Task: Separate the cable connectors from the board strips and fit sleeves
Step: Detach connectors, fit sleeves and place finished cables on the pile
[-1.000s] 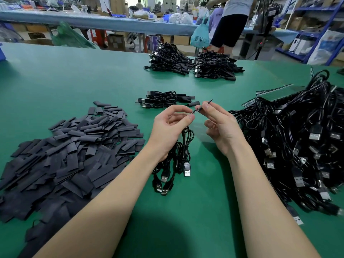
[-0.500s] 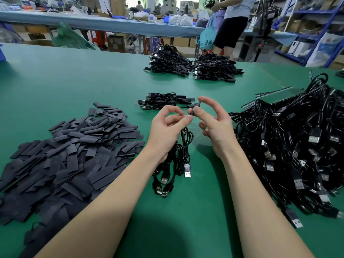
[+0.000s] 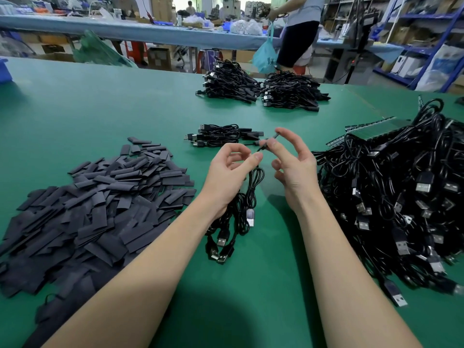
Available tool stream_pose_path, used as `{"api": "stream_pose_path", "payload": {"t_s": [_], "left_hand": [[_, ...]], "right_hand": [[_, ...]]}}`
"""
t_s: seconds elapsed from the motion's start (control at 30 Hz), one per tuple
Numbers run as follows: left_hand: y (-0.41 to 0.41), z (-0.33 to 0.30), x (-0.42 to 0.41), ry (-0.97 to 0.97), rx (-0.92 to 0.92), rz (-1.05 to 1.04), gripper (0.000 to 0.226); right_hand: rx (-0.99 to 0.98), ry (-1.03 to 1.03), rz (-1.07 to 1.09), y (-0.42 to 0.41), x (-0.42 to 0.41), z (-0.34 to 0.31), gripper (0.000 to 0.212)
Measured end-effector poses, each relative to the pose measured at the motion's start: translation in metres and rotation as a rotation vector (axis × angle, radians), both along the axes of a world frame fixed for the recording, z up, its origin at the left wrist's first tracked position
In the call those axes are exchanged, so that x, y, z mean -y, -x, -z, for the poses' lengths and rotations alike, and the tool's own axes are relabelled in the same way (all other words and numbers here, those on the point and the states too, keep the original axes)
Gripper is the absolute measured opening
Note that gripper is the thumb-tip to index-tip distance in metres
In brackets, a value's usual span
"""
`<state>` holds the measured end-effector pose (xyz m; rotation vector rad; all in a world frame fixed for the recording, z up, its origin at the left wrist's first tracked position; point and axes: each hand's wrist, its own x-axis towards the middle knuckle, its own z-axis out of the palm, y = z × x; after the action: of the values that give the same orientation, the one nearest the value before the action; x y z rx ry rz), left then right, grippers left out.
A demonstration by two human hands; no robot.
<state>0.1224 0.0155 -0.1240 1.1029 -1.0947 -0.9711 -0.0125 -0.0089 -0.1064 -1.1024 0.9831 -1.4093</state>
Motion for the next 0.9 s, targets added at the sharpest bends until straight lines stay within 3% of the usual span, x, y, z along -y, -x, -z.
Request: {"api": "stream_pose_path", "payload": {"t_s": [0.1,0.2,0.37,0.5,0.63,0.73,0.83,0.9], "left_hand": [[0.002,0.0,-0.002,-0.046,0.174,0.027,0.032],[0.004,-0.002,-0.005,-0.038,0.312,0.076,0.022],[-0.004,-0.017,-0.002,-0.044,0.25,-0.004,0.019],[-0.017,-0.041,0.015,0.049,0.32,-0.135,0.026],[-0.026,-0.068,0.053,0.115,0.743,-0.2,0.022],[-0.029,-0.072,0.08,0.052,1.115,-0.172,0.019],[-0.033,-0.053,0.092,-0.009,1.368,-0.166,0.016],[-0.037,-0.04,0.093,-0.025,1.433,-0.217,0.019]], "right_hand": [[0.123,0.006,0.123,0.004,0.004,-0.003,0.025],[0.148,0.022,0.183,0.003,0.005,-0.002,0.024],[0.144,-0.037,0.2,-0.001,0.005,-0.001,0.036],[0.098,-0.131,0.166,0.0,0.007,0.002,0.022],[0.004,-0.154,0.099,-0.004,0.005,0.005,0.011],[-0.079,-0.143,0.046,-0.007,0.003,0.006,0.012],[-0.148,-0.121,0.026,-0.01,0.004,0.008,0.01],[-0.192,-0.105,-0.006,-0.011,0.004,0.011,0.007]]}}
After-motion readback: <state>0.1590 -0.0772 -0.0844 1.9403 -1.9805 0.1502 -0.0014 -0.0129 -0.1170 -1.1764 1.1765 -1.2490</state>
